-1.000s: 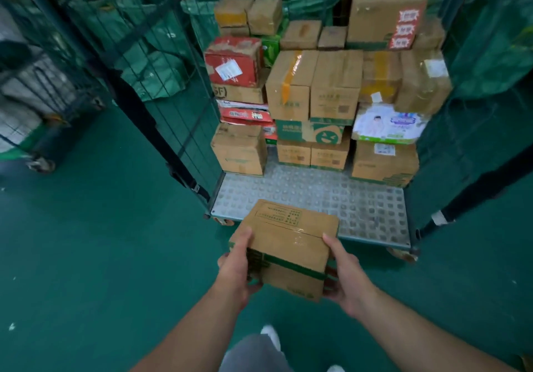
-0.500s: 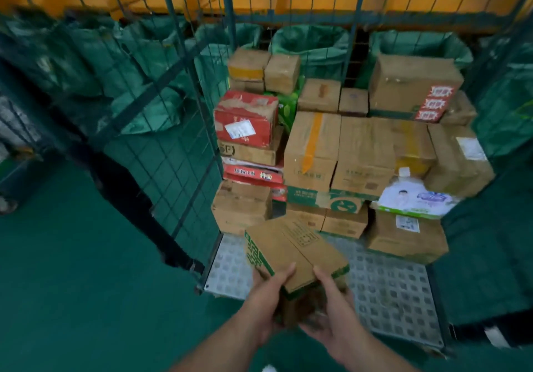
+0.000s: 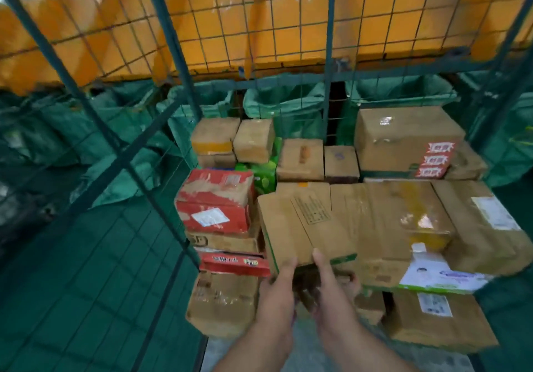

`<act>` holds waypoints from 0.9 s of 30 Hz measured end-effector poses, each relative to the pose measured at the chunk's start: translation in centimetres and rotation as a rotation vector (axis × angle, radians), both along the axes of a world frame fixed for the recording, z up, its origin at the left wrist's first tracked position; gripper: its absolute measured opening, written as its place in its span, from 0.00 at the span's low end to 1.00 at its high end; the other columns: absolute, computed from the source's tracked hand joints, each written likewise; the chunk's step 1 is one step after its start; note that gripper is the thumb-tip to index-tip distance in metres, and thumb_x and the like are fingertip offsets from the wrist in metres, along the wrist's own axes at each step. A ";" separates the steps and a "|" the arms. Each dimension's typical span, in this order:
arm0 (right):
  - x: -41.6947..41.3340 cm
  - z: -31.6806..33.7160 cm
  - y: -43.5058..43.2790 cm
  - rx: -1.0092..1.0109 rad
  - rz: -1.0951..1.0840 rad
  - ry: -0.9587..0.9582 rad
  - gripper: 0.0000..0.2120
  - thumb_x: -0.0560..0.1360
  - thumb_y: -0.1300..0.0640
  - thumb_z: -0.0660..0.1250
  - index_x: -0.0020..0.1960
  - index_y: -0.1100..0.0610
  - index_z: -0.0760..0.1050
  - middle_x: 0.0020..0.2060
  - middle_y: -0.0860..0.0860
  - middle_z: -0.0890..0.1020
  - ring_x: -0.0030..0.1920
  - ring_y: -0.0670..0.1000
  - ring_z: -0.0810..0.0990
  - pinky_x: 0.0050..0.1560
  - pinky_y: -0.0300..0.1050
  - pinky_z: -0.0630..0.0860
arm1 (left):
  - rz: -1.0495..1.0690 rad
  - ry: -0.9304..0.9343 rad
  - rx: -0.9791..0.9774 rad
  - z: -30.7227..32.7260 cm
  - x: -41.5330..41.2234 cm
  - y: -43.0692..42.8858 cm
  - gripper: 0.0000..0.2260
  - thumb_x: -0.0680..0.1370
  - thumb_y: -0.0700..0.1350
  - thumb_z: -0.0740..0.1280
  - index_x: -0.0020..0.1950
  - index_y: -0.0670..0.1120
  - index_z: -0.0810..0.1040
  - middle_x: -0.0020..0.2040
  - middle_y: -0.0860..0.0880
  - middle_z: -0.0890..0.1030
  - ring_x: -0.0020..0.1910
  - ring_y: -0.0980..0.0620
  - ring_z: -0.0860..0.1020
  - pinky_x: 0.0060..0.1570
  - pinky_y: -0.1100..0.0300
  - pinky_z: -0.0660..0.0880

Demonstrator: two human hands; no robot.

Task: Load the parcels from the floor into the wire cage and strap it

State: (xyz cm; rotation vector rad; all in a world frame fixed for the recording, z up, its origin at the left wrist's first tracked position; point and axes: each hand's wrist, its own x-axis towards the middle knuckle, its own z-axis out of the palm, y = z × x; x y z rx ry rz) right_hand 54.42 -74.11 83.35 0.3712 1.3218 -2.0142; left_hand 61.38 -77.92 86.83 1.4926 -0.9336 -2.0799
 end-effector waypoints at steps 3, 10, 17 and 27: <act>-3.1 -0.5 -5.1 0.043 -0.059 0.052 0.58 0.48 0.35 0.87 0.71 0.36 0.61 0.66 0.49 0.80 0.60 0.55 0.83 0.59 0.63 0.81 | -0.001 0.029 -0.055 0.6 -3.5 -5.0 0.21 0.73 0.60 0.76 0.62 0.54 0.79 0.49 0.47 0.88 0.49 0.43 0.85 0.49 0.49 0.79; -9.6 -0.3 -14.9 0.141 -0.110 0.023 0.67 0.38 0.26 0.81 0.72 0.31 0.54 0.68 0.48 0.74 0.64 0.55 0.78 0.64 0.62 0.78 | -0.038 -0.080 -0.034 -0.6 -9.8 -14.8 0.40 0.63 0.75 0.74 0.66 0.52 0.75 0.58 0.48 0.85 0.56 0.44 0.83 0.59 0.46 0.80; -14.6 -1.4 -22.2 0.068 -0.215 -0.054 0.50 0.65 0.45 0.83 0.77 0.40 0.56 0.69 0.48 0.73 0.64 0.54 0.77 0.47 0.50 0.82 | -0.492 -0.885 -0.914 -3.6 -9.1 -26.0 0.28 0.73 0.70 0.66 0.69 0.59 0.72 0.69 0.48 0.73 0.67 0.44 0.72 0.68 0.45 0.72; -19.8 -1.6 -33.2 0.076 -0.155 -0.045 0.51 0.68 0.44 0.81 0.80 0.42 0.52 0.70 0.49 0.72 0.66 0.54 0.78 0.57 0.55 0.83 | -1.076 -1.144 -0.705 -7.0 -7.3 -37.0 0.17 0.81 0.54 0.60 0.70 0.61 0.66 0.82 0.37 0.50 0.79 0.27 0.51 0.75 0.32 0.57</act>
